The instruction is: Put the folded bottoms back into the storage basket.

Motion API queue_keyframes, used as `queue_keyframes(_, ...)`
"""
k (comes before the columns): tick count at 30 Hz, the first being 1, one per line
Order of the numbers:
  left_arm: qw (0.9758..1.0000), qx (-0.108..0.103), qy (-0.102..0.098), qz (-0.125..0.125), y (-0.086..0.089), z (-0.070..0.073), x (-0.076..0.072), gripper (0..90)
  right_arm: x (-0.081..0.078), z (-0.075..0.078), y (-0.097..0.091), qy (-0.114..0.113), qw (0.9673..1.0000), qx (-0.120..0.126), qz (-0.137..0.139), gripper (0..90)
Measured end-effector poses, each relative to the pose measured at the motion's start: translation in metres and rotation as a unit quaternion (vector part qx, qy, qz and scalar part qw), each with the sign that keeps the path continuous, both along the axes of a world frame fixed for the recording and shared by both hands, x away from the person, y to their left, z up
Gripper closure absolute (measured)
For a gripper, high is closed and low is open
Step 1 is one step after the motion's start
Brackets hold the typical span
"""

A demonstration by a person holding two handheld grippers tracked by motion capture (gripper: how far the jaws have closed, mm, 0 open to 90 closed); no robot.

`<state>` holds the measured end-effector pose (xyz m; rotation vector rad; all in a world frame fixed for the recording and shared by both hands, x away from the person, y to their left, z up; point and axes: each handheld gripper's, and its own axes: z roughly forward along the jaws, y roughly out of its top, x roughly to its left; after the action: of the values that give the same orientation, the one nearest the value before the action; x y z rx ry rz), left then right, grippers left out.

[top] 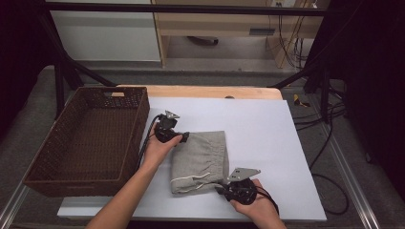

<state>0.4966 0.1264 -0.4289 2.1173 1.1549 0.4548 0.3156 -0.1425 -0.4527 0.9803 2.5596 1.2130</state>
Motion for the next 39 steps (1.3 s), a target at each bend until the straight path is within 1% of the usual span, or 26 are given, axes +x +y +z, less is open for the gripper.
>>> queue_keyframes(2, 0.9999, 0.005, 0.006, -0.007, -0.003, -0.004, 0.0, 23.3, 0.0, 0.0, 0.0, -0.001, 1.0, -0.001, 0.0, 82.8)
queue_keyframes(3, 1.0, 0.004, 0.005, -0.006, -0.005, -0.006, -0.001, 23.4, 0.0, 0.0, 0.0, -0.001, 1.0, -0.001, 0.0, 82.8)
queue_keyframes(6, 0.9998, 0.014, 0.007, -0.009, -0.007, -0.013, -0.001, 24.9, 0.0, 0.0, 0.0, -0.002, 1.0, -0.001, 0.001, 82.7)
queue_keyframes(7, 0.9998, 0.013, 0.008, -0.009, -0.007, -0.015, 0.0, 28.0, 0.0, 0.0, 0.0, -0.004, 1.0, -0.002, 0.003, 82.6)
queue_keyframes(9, 0.9998, 0.001, 0.014, -0.011, -0.006, -0.017, 0.001, 29.0, 0.0, 0.0, 0.0, -0.004, 1.0, -0.001, 0.004, 82.5)
queue_keyframes(10, 0.9997, -0.008, 0.018, -0.017, -0.005, -0.016, 0.002, 33.8, 0.0, 0.0, 0.0, -0.003, 1.0, -0.001, 0.004, 82.5)
queue_keyframes(11, 0.9994, -0.017, 0.021, -0.021, -0.005, -0.017, 0.001, 40.6, 0.0, 0.0, 0.0, -0.004, 1.0, -0.001, 0.004, 82.5)
queue_keyframes(12, 0.9992, -0.021, 0.019, -0.027, -0.005, -0.017, 0.0, 46.5, 0.0, 0.0, 0.0, -0.003, 1.0, -0.001, 0.004, 82.5)
queue_keyframes(13, 0.9989, -0.027, 0.019, -0.035, -0.006, -0.018, -0.001, 55.3, 0.0, 0.0, 0.0, -0.002, 1.0, -0.001, 0.004, 82.5)
queue_keyframes(14, 0.9986, -0.03, 0.019, -0.039, -0.007, -0.018, -0.002, 60.8, 0.0, 0.0, 0.0, -0.002, 1.0, -0.001, 0.004, 82.5)
queue_keyframes(15, 0.9983, -0.033, 0.025, -0.04, -0.007, -0.017, -0.003, 64.5, 0.0, 0.0, 0.0, -0.003, 1.0, -0.001, 0.005, 82.5)
queue_keyframes(17, 0.9973, -0.045, 0.037, -0.045, -0.007, -0.016, -0.004, 76.2, 0.0, 0.0, 0.0, -0.005, 1.0, -0.003, 0.005, 82.6)
queue_keyframes(18, 0.9975, -0.042, 0.038, -0.044, -0.008, -0.015, -0.005, 78.4, 0.0, 0.001, 0.001, -0.006, 1.0, -0.004, 0.005, 82.6)
queue_keyframes(20, 0.9981, -0.032, 0.029, -0.043, -0.011, -0.013, -0.008, 81.0, -0.001, 0.002, 0.001, -0.011, 0.9999, -0.006, 0.007, 82.8)
queue_keyframes(22, 0.9985, -0.029, 0.018, -0.042, -0.012, -0.007, -0.01, 82.1, -0.002, 0.005, 0.0, -0.014, 0.9999, 0.001, 0.008, 83.0)
queue_keyframes(24, 0.9985, -0.04, 0.008, -0.038, -0.011, 0.001, -0.013, 82.6, -0.002, 0.009, -0.001, -0.016, 0.9998, 0.008, 0.009, 83.0)
queue_keyframes(27, 0.9977, -0.053, 0.0, -0.041, -0.009, 0.016, -0.017, 83.4, -0.003, 0.018, -0.002, -0.024, 0.9995, 0.02, 0.01, 83.2)
queue_keyframes(28, 0.9976, -0.054, -0.003, -0.044, -0.009, 0.021, -0.019, 83.6, -0.003, 0.021, -0.002, -0.029, 0.9992, 0.024, 0.013, 83.3)
queue_keyframes(31, 0.9974, -0.05, -0.007, -0.053, -0.009, 0.035, -0.023, 83.8, -0.004, 0.034, -0.001, -0.041, 0.9984, 0.033, 0.019, 83.3)
queue_keyframes(34, 0.9972, -0.044, -0.018, -0.057, -0.008, 0.049, -0.026, 83.8, -0.004, 0.045, -0.001, -0.048, 0.9979, 0.038, 0.023, 83.4)
queue_keyframes(36, 0.9971, -0.045, -0.025, -0.056, -0.007, 0.058, -0.026, 83.8, -0.003, 0.053, 0.0, -0.054, 0.9973, 0.042, 0.025, 83.4)
queue_keyframes(39, 0.9967, -0.047, -0.034, -0.058, -0.006, 0.069, -0.028, 83.8, -0.003, 0.061, 0.001, -0.06, 0.997, 0.042, 0.028, 83.4)
